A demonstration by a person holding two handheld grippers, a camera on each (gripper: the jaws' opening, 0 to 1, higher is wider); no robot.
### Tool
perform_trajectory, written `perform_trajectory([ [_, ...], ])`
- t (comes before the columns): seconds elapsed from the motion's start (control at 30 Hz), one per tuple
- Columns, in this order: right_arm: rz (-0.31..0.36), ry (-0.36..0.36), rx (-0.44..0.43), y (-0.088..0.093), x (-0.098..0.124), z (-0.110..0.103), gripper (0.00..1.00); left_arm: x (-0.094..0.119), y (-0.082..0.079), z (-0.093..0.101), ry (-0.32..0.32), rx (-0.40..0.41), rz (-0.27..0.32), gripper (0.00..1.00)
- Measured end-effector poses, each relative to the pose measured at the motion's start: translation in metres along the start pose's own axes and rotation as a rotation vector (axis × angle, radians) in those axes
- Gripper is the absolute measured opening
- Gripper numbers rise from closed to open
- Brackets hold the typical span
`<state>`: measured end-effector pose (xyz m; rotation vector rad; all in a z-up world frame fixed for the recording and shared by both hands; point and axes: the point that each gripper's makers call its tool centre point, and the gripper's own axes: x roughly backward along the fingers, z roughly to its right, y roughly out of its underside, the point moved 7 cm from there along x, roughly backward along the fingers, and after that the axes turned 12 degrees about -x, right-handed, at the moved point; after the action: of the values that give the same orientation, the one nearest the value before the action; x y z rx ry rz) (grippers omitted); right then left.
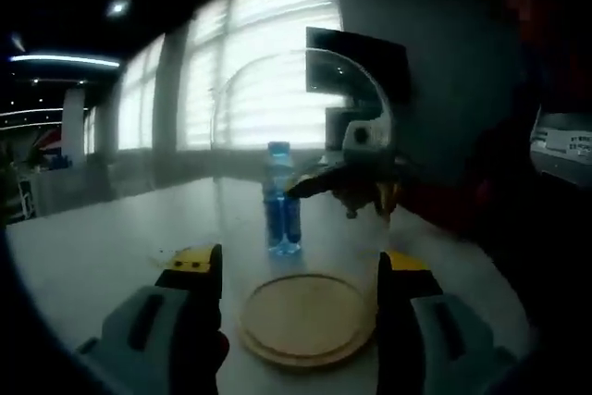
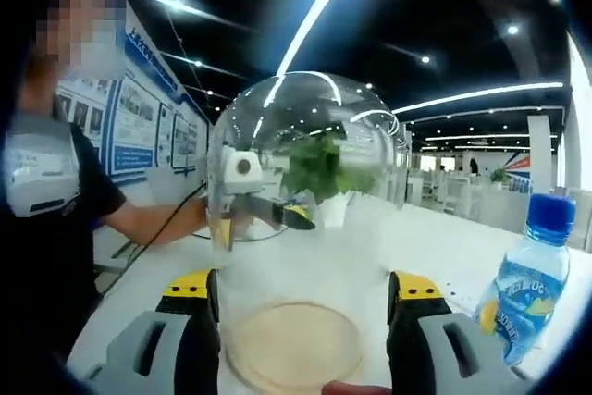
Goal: Open the cover put in the Mizone put the cover back on
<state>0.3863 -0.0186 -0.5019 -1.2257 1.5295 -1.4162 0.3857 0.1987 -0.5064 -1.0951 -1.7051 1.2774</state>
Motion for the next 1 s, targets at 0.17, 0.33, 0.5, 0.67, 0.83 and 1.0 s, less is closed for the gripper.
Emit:
perform_trajectory([
  [0.17,-0.026,-0.014,0.03,-0.003,-0.002,0.002,0.69,-0.003,0.0,-0.003,0.027,-0.004,0.012,0.6],
  [0.33,-0.041,-0.031,0.047,-0.005,-0.003,0.004,0.7,-0.007,-0.001,-0.004,0.058,0.01,-0.003,0.62],
  [0.5,-0.037,-0.048,0.055,-0.005,-0.005,0.005,0.71,-0.009,-0.001,-0.006,0.079,0.015,-0.015,0.63],
  [0.67,-0.027,-0.056,0.044,-0.004,-0.005,0.006,0.72,-0.012,-0.001,-0.007,0.095,0.02,-0.008,0.65],
  [0.83,-0.022,-0.064,0.031,-0.002,-0.008,0.006,0.73,-0.014,0.0,-0.009,0.106,0.029,0.006,0.67],
  [1.0,-0.01,-0.082,0.015,0.0,-0.01,0.009,0.74,-0.014,0.003,-0.009,0.114,0.051,0.011,0.67],
])
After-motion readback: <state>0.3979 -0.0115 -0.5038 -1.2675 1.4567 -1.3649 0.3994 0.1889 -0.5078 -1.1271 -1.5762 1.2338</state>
